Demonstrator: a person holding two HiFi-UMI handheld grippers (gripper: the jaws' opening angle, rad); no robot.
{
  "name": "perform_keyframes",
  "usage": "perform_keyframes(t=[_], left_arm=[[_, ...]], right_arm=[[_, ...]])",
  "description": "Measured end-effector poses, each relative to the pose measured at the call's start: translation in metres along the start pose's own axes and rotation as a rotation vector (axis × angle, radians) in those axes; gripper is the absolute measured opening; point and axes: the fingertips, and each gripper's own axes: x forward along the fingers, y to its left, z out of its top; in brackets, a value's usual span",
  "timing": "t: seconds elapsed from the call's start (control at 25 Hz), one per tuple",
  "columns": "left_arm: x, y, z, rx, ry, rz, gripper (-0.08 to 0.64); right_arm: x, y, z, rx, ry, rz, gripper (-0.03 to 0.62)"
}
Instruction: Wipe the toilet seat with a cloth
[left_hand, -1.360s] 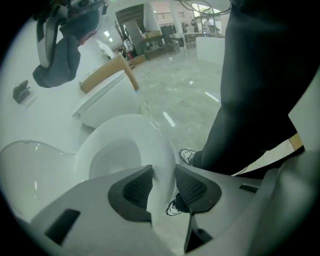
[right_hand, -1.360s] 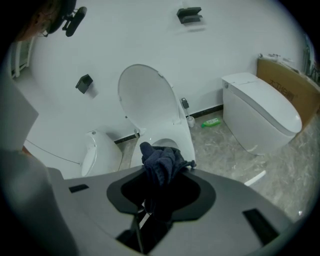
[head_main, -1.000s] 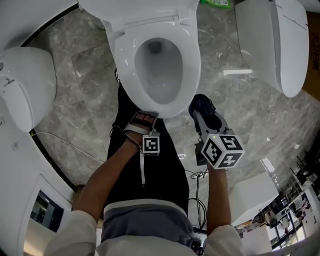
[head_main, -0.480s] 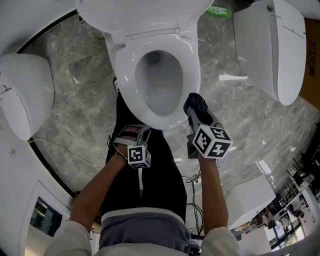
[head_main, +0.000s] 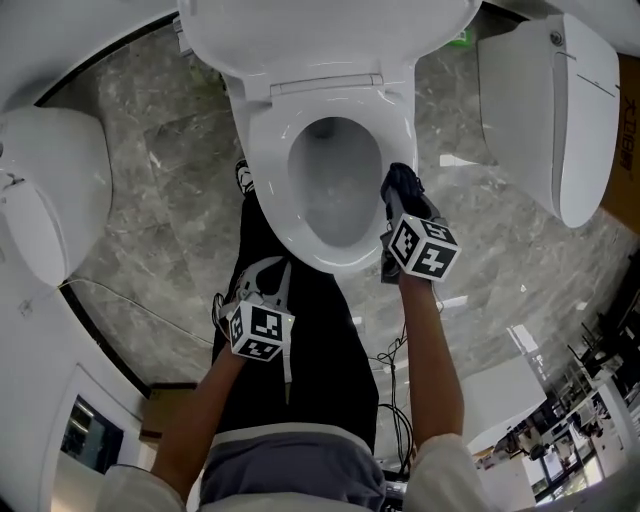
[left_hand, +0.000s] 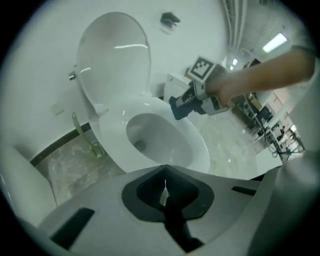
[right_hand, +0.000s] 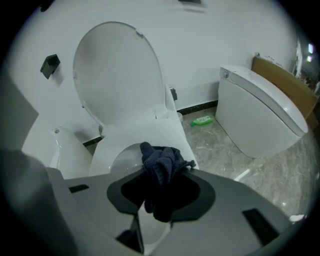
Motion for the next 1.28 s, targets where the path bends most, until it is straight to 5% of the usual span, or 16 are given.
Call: perform_keyframes(t=[0.12,0.4,0.68,1.0,1.28], left_arm=[[-0.016,0.004,0.007,-0.076,-0.019,-0.026,0.009],[-0.038,0.020,0.026,0.002,-0.058,-0.006,0.009],[-0.044,0.032,0.015,-0.077,-0.085,-0.028,0.009],[-0.054,0.049,-0.003,-0.043,-0.049,-0.052,0.009],[-0.063,0.069,-0.004,-0.119,-0.065,-0.055,0.009]], right_arm=[[0.016,-0.004,0.014,0.011,-0.008,-0.035,0.106],[0.045,-0.003,0.044,0.027,-0.046,-0.102,0.106],[0.071,-0.001,0.057,0.058,-0.042,-0.166,0.106],[0.085,0.015,0.067,0.078,-0.041,-0.212,0.106],[0.093,0.029,0.073,0.105,-0.071,-0.272,0.107]])
